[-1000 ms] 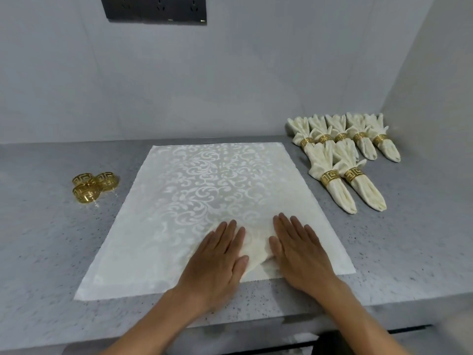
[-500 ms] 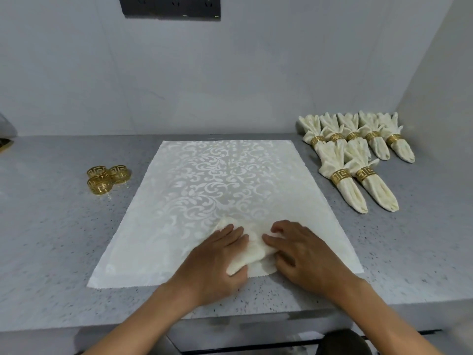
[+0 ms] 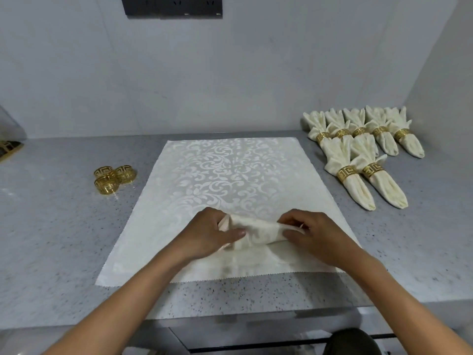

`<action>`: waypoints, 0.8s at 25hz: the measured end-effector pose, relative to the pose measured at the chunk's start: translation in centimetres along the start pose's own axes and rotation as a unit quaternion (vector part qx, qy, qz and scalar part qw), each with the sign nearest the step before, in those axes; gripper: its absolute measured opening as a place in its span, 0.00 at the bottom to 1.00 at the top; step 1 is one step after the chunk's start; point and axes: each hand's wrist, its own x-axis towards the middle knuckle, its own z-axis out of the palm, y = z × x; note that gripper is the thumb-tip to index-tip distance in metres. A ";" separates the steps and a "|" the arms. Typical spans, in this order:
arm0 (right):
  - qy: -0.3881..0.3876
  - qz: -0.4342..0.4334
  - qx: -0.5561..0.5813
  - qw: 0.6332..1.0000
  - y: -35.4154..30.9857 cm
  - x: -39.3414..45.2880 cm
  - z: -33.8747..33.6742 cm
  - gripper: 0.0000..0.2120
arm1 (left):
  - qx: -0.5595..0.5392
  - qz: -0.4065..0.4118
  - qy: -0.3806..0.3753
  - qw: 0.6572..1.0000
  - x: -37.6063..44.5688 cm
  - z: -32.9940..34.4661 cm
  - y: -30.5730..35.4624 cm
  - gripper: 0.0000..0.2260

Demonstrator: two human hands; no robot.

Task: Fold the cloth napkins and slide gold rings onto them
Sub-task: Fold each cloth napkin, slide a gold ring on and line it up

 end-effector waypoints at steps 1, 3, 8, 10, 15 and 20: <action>0.011 0.012 0.023 1.000 0.1 0.3 -0.1 0.08 | -0.046 -0.033 -0.007 0.998 0.6 -0.3 -0.2 0.17; 0.047 0.036 0.058 0.997 0.2 0.6 0.0 0.06 | -0.086 -0.066 0.000 0.994 1.3 -0.4 -0.5 0.10; 0.097 0.047 0.046 0.993 0.8 0.0 0.3 0.05 | -0.010 -0.004 0.021 1.000 1.4 0.3 -1.9 0.11; 0.112 0.043 0.040 0.992 0.9 -0.4 0.4 0.05 | 0.015 0.025 0.025 0.999 1.1 0.7 -2.1 0.08; 0.136 0.045 -0.019 0.990 1.7 -0.8 0.4 0.04 | 0.102 -0.001 0.082 0.991 0.5 1.8 -2.2 0.10; 0.186 -0.080 -0.185 0.962 2.9 -1.3 1.1 0.08 | 0.390 0.236 0.096 0.885 0.5 3.0 -1.8 0.24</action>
